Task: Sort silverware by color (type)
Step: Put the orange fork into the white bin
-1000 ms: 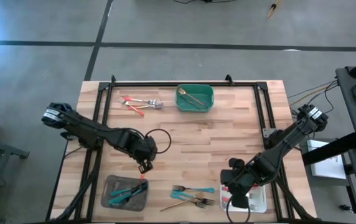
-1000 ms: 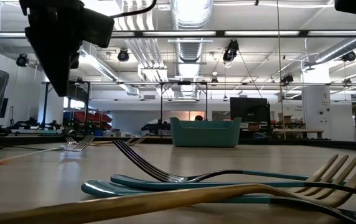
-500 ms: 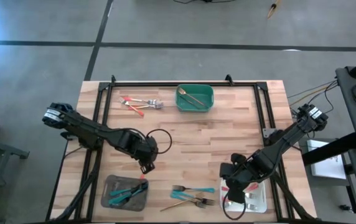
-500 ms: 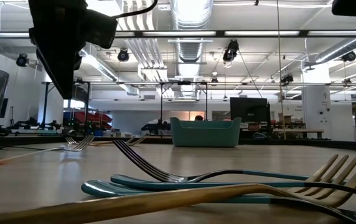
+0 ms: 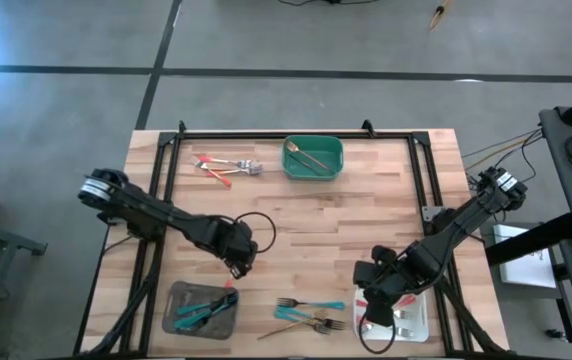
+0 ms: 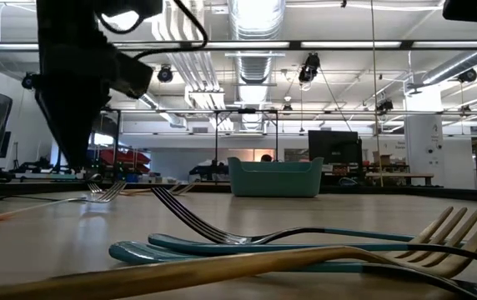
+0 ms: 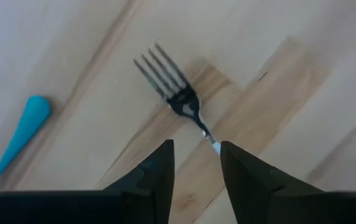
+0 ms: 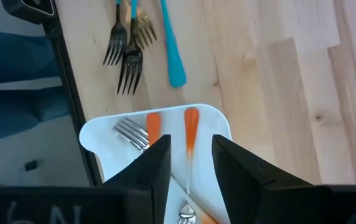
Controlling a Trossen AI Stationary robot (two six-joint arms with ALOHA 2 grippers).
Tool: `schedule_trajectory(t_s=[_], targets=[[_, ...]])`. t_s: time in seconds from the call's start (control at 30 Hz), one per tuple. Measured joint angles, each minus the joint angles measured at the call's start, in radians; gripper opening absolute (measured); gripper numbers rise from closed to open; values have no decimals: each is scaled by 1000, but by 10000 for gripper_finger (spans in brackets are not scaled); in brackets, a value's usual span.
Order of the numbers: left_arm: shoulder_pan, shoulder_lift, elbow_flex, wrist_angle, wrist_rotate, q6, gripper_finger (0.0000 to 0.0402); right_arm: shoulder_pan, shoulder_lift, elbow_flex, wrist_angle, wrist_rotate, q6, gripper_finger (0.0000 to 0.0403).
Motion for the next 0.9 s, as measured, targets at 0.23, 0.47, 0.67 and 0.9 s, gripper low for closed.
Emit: schedule_trajectory(t_s=[0.23, 0.47, 0.67, 0.9], targets=[[-11, 57, -1, 21, 10, -18, 113, 0, 0, 0, 0, -1, -35, 105], [-19, 97, -3, 30, 11, -32, 113, 0, 0, 0, -2, -1, -49, 105], [-19, 107, -3, 73, 12, -40, 113, 0, -1, 0, -2, -1, -65, 105], [-19, 106, -19, 94, 12, -71, 113, 0, -1, 0, -2, -1, -68, 105]])
